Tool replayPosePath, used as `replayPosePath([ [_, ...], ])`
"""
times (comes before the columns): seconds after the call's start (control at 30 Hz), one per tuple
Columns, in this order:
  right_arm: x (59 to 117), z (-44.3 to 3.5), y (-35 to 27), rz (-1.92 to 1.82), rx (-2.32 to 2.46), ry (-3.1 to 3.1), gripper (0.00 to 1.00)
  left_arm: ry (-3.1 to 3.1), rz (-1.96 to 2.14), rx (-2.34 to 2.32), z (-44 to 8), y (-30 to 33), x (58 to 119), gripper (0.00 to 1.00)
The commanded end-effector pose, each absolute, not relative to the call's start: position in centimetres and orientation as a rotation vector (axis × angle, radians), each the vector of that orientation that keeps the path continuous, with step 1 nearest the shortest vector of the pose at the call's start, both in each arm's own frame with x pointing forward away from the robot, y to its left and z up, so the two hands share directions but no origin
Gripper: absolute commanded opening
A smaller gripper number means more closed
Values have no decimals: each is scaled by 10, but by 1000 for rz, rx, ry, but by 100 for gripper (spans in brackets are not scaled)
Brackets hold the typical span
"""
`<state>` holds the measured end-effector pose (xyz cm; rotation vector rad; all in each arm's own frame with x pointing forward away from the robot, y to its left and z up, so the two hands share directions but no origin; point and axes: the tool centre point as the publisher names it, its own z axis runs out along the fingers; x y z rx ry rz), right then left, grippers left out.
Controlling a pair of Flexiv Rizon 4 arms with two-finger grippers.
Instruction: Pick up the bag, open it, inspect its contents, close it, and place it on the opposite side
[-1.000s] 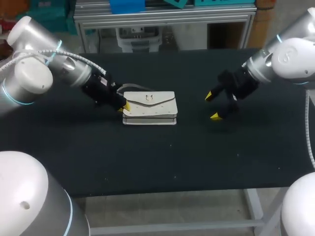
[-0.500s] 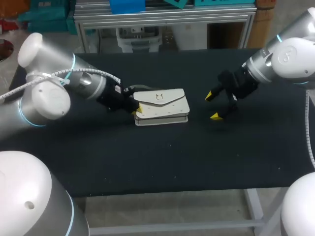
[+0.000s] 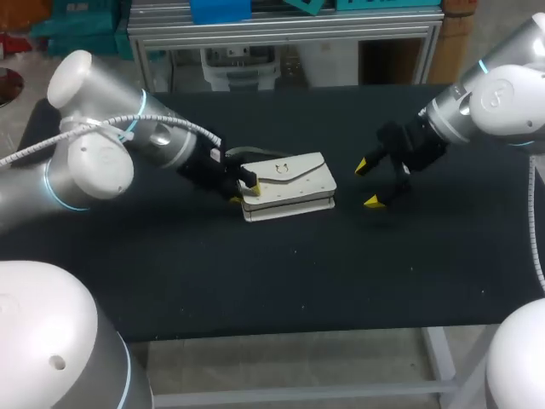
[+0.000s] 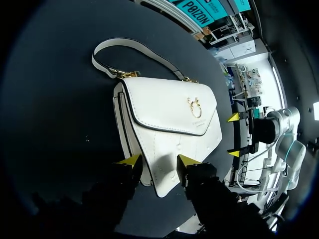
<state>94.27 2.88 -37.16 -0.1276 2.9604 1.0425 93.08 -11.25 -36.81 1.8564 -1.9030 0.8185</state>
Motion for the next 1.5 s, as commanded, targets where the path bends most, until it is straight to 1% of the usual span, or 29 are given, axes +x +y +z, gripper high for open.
replayPosePath([
  [0.03, 944, -372, 29, 1042, -128, 2962, 100, -1937, 745, 1820, -359, -99, 933, 100],
  [0.23, 944, -372, 29, 1042, -128, 2962, 100, -2020, 679, 1769, -347, -77, 927, 100],
  [0.53, 942, -348, 44, 908, -242, 2957, 100, -2206, 606, 1620, -329, -41, 923, 100],
  [0.77, 939, -333, 55, 832, -348, 2938, 100, -2383, 781, 1552, -314, -21, 925, 100],
  [0.87, 938, -330, 60, 803, -385, 2931, 100, -2465, 870, 1470, -307, -18, 922, 100],
  [0.97, 938, -326, 65, 773, -417, 2927, 100, -2588, 940, 1257, -298, -17, 919, 100],
  [1.13, 938, -322, 73, 743, -462, 2924, 100, -2766, 882, 953, -284, -19, 913, 100],
  [1.5, 939, -325, 92, 623, -483, 2953, 100, -2766, 882, 953, -284, -19, 913, 100],
])
